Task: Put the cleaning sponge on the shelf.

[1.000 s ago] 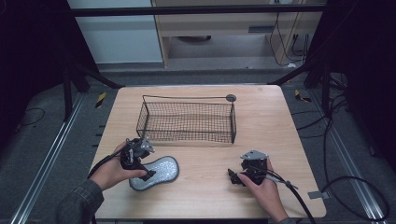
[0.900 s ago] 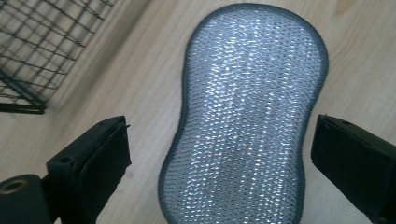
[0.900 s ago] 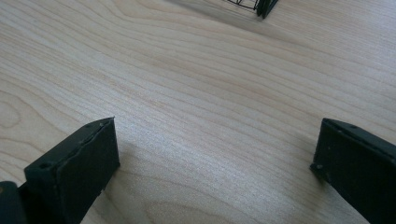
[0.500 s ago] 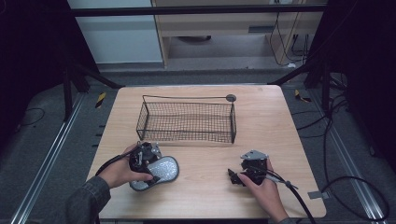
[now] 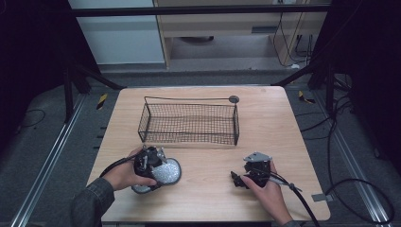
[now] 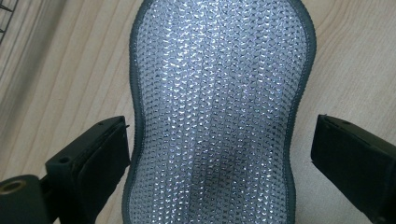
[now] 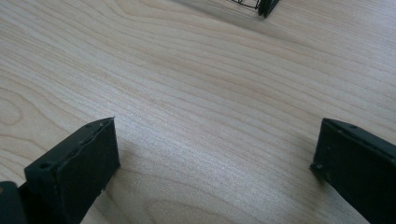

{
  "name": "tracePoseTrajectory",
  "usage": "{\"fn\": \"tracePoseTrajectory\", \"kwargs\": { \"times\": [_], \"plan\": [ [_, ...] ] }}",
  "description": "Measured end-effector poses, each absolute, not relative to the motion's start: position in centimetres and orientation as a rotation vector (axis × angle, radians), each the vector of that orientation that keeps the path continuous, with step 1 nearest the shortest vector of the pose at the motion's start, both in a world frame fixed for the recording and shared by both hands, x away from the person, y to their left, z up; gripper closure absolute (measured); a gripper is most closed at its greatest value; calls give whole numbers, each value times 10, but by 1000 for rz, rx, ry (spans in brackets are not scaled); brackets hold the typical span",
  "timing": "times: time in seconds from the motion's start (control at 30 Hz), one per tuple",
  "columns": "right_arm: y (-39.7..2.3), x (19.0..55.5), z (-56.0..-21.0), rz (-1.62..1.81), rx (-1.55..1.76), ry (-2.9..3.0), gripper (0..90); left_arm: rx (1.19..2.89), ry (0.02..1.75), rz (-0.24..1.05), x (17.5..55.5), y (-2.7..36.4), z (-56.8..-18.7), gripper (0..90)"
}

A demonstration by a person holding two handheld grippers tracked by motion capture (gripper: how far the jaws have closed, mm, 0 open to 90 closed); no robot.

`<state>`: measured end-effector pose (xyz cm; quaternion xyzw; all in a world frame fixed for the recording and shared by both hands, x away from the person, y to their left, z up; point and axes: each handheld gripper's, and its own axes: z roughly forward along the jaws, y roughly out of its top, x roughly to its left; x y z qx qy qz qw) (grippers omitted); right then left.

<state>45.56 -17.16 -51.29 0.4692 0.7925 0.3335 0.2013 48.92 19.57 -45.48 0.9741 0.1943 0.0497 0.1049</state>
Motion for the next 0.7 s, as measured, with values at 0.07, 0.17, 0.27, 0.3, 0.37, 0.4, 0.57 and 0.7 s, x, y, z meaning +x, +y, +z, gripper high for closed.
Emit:
{"fn": "tracePoseTrajectory", "kwargs": {
  "times": [0.07, 0.17, 0.27, 0.3, 0.37, 0.4, 0.57, 0.7],
  "plan": [
    [-172, 456, -513, 932, 1311, 2214, 4, 2872, 572, 143, 489, 195, -455, 40],
    [-172, 456, -513, 930, 1301, 2218, 4, 2864, 578, 141, 490, 195, -457, 40],
    [-172, 456, -513, 932, 1309, 2217, 4, 2863, 577, 138, 490, 196, -459, 40],
    [-172, 456, -513, 930, 1302, 2218, 4, 2862, 576, 138, 489, 197, -459, 40],
    [-172, 456, -513, 932, 1305, 2219, 4, 2862, 572, 133, 489, 199, -461, 40],
    [-171, 455, -512, 939, 1321, 2222, 4, 2860, 572, 135, 488, 200, -461, 40],
    [-171, 455, -512, 937, 1320, 2223, 4, 2854, 577, 130, 489, 203, -464, 40],
    [-171, 455, -512, 938, 1321, 2223, 4, 2859, 577, 133, 490, 204, -466, 40]
  ]
}}
